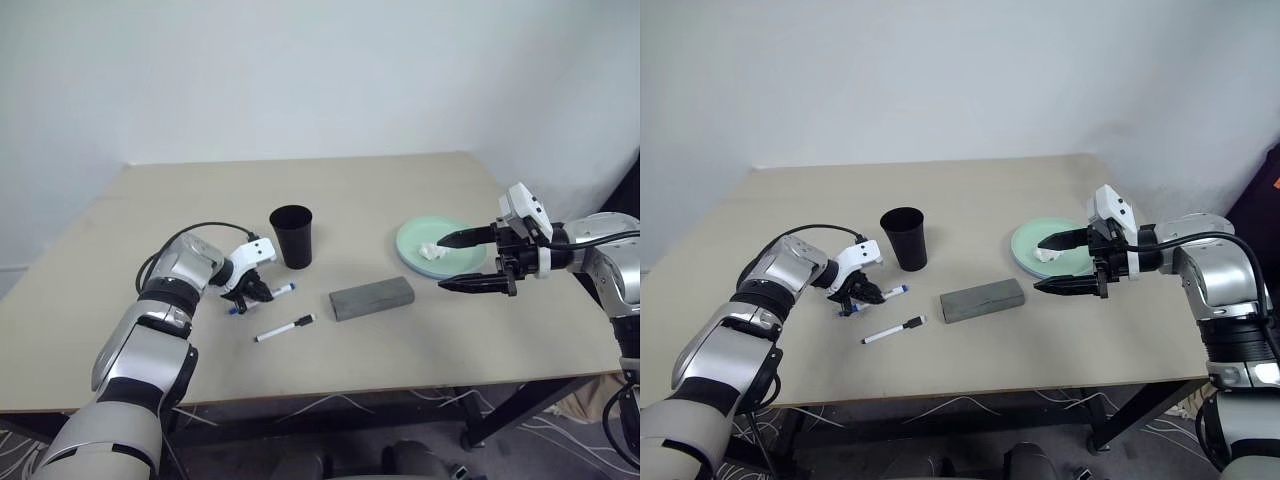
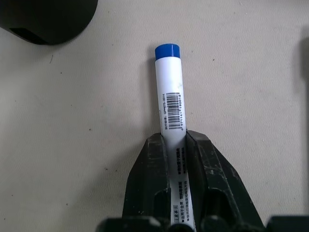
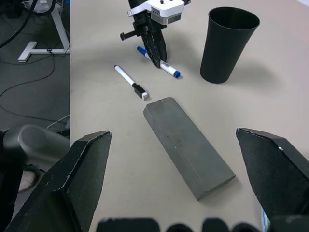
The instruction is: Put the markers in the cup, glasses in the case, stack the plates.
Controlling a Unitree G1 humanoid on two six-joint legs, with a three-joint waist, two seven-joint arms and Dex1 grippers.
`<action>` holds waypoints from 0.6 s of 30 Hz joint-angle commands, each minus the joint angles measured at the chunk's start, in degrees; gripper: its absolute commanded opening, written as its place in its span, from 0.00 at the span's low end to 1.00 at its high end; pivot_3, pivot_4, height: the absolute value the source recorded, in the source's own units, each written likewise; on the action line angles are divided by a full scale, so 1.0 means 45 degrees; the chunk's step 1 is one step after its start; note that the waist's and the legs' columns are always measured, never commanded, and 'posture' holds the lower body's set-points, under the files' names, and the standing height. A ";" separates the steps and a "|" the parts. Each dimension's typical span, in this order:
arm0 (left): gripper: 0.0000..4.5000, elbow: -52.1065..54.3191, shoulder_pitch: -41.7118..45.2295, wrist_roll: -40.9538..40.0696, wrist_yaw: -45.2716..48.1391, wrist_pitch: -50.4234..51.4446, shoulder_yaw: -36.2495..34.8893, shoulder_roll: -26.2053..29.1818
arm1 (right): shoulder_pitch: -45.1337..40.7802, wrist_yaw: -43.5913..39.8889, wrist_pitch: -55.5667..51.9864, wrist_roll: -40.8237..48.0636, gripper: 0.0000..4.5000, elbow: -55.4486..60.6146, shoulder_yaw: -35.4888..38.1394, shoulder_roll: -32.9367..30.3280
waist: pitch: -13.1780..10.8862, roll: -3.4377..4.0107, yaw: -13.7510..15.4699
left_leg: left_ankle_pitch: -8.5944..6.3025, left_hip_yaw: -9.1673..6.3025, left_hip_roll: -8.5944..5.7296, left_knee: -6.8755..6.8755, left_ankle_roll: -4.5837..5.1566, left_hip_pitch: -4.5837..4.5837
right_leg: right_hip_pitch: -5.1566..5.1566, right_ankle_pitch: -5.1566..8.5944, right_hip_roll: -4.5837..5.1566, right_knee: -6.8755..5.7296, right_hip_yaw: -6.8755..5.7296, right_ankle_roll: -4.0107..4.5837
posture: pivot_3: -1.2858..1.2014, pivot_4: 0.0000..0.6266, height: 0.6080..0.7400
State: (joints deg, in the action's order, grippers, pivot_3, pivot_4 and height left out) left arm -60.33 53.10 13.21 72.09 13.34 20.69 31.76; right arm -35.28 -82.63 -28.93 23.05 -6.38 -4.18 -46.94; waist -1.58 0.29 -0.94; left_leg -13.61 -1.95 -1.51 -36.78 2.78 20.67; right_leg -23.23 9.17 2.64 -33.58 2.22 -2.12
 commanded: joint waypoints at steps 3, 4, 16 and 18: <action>0.02 0.0201 -0.0104 0.0011 0.0415 -0.0044 -0.0085 0.0085 | -0.0264 -0.0008 -0.0017 0.0224 1.00 0.0344 0.0266 -0.0129 | 0.0000 0.0000 -0.0013 | 0.0000 0.0002 0.0001 -0.0001 0.0000 0.0000 | -0.0002 0.0001 0.0001 0.0000 0.0001 0.0001 | 0.52 0.00 0.94; 0.02 0.0309 -0.0176 -0.0021 0.0560 -0.0114 -0.0085 0.0119 | -0.0266 -0.0009 -0.0022 0.0227 1.00 0.0349 0.0262 -0.0124 | 0.0000 0.0000 -0.0022 | 0.0000 0.0003 0.0001 -0.0001 0.0000 0.0000 | -0.0002 0.0001 0.0001 -0.0001 0.0001 0.0001 | 0.52 0.00 0.94; 0.02 0.6331 -0.1799 -0.2807 0.3192 0.1375 -0.1654 0.1023 | -0.0343 -0.0028 -0.0042 0.0233 1.00 0.0308 0.0241 -0.0061 | -0.0009 -0.0014 -0.0030 | 0.0000 0.0006 0.0034 0.0029 0.0000 0.0025 | -0.0040 0.0006 0.0017 0.0013 0.0003 0.0006 | 0.52 0.00 0.94; 0.02 0.7297 -0.1859 -0.3444 0.3111 0.2007 -0.2066 0.1037 | -0.0374 -0.0030 -0.0042 0.0234 1.00 0.0293 0.0235 -0.0043 | -0.0009 -0.0014 -0.0035 | 0.0000 0.0005 0.0043 0.0023 0.0000 0.0020 | -0.0031 0.0011 0.0024 0.0010 0.0002 0.0013 | 0.52 0.00 0.94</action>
State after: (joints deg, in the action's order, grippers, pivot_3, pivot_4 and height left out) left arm -31.77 43.94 0.81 85.77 20.48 14.03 35.87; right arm -35.39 -82.65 -29.36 23.07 -6.03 -4.24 -46.90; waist -1.62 0.23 -1.09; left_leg -13.61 -1.91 -1.31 -36.68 2.78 20.74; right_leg -23.35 9.22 2.77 -33.54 2.24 -2.06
